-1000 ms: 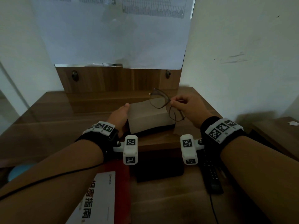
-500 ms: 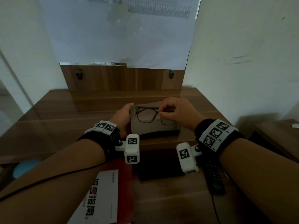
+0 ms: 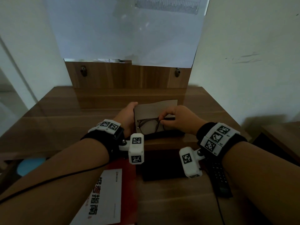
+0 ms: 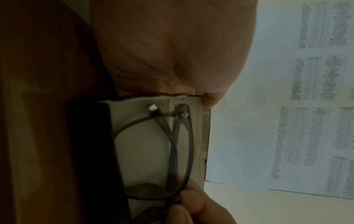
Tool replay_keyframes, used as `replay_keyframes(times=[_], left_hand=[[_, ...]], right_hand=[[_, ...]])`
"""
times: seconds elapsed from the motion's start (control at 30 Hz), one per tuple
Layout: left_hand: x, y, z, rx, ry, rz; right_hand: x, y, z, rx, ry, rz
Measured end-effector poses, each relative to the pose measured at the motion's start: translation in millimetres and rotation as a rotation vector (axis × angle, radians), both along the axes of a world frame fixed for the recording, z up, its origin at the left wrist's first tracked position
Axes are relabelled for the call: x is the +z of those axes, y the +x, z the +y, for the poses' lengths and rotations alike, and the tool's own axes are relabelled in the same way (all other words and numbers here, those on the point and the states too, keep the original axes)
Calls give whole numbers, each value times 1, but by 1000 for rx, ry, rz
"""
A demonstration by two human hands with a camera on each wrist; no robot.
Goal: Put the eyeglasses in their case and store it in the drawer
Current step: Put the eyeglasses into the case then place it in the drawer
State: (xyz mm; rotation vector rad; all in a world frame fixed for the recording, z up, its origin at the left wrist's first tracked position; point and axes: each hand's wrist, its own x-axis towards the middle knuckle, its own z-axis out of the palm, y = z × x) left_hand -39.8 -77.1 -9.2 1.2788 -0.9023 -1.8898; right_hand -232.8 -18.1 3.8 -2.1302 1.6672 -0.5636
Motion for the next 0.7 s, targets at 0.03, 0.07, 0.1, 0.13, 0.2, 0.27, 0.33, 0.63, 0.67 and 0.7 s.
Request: replay_keyframes(times=[0.03,0.07,0.1,0.13,0.2,0.27,0.33,0.63,0.67,0.7], left_hand=[[-1,0,-1,-1,-8,7],[-1,0,-2,-4,-10,3],[-1,-1,-2,-1,-13,1],[-1,-1,-2,2,-20,-7],[0,-1,-1,1,-27,-16],[1,0,0,4,-34,-38],[7,2,5,28,-37,-55],[-3,-3,7,51,-108,-74],[-4,-3,7,60,-118,-71],[-2,-4,10,96,-132,-73]], right_hand=[[-2,0,-1,3,-2,6],[-3,0,-1,4,-2,9],[-4,0,-1,3,-2,6],[-4,0,-1,4,-4,1],[-5,0,-1,4,-7,-6],[-6,0,0,-4,-10,-15],[-7,1,3,-13,-19,-22],[-6,2,14,-32,-78,-91],[-6,1,14,-64,-127,-131],[-6,0,14,-111,-195,-180]])
